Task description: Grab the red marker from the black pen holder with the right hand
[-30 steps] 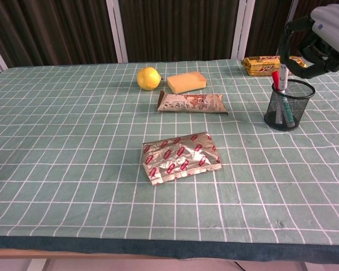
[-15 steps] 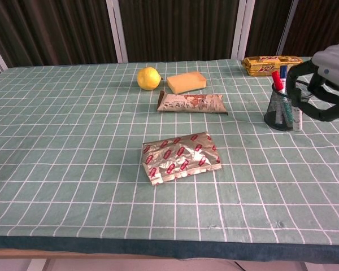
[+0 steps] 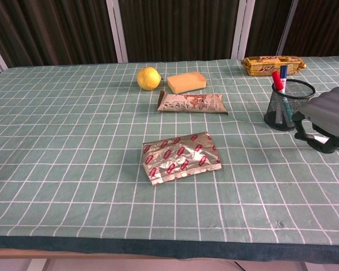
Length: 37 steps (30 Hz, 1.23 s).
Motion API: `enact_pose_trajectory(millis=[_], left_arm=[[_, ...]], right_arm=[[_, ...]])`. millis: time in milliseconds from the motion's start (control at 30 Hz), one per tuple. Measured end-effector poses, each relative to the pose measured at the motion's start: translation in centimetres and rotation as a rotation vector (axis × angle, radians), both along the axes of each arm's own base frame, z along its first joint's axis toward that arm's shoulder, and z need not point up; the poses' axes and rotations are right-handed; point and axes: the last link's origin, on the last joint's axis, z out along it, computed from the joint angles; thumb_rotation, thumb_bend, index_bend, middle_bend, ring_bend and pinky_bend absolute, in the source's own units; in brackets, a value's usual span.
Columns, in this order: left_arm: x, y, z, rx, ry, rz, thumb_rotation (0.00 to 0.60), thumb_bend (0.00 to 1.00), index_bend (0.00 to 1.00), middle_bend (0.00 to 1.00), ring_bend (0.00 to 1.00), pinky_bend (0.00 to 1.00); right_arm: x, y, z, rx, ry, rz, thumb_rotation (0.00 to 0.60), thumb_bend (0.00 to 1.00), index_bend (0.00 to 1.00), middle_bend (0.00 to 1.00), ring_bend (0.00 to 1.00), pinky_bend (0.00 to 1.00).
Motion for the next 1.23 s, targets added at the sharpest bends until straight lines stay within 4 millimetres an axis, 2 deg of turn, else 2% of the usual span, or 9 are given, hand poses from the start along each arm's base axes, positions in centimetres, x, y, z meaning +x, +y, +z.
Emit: enact_pose_trajectory(millis=[67,133,233,300,433,667,867,1033,1233], left_arm=[[0.0,0.0,0.0,0.0,-0.002,0.001,0.6,0.43,0.14,0.14,0.17,0.3],[0.0,0.0,0.0,-0.001,0.0,0.001,0.6,0.43,0.14,0.14,0.18,0.31],[0.0,0.0,0.0,-0.004,0.003,0.001,0.6,0.43,0.14,0.14,0.18,0.31],[0.0,0.0,-0.1,-0.004,0.007,0.001,0.6,0.43,0.14,0.14,0.18,0.31],[0.0,0.0,-0.2,-0.002,0.011,0.003,0.6,0.43,0.14,0.14,0.18,0.31],[0.0,0.3,-0.4,-0.001,0.022,0.011,0.6,0.43,0.14,0.14,0.18,0.31],[0.2,0.2,-0.5,0.001,0.03,0.006,0.6,0.43,0.14,0.14,0.18,0.31],[0.3,0.1,-0.5,0.011,0.032,0.002,0.6,0.43,0.14,0.14,0.18,0.31],[0.3,0.1,-0.6,0.013,0.037,0.004,0.6,0.43,0.14,0.14,0.17,0.31]], right_arm=[[-0.1,-0.1,-0.1,0.002,-0.01,-0.005,0.6,0.43,0.2,1.0,1.0,1.0],[-0.3,-0.1,0.0,-0.004,-0.033,-0.008,0.6,0.29,0.08,1.0,1.0,0.99],[-0.3,0.0,0.5,-0.013,-0.076,0.001,0.6,0.18,0.0,0.96,0.98,0.92],[-0.4,0.4,1.2,-0.026,-0.111,0.02,0.6,0.15,0.0,0.82,0.88,0.84],[-0.3,1.9,3.3,-0.05,-0.205,0.064,0.6,0.14,0.01,0.48,0.5,0.61],[0.0,6.4,7.4,-0.149,-0.399,0.211,0.6,0.16,0.14,0.26,0.2,0.22],[-3.3,11.4,10.7,-0.286,-0.499,0.107,0.6,0.26,0.13,0.18,0.11,0.17],[-4.6,11.9,11.2,-0.307,-0.507,0.085,0.6,0.27,0.12,0.17,0.11,0.17],[-4.6,12.1,10.9,-0.313,-0.517,0.118,0.6,0.27,0.12,0.16,0.1,0.17]])
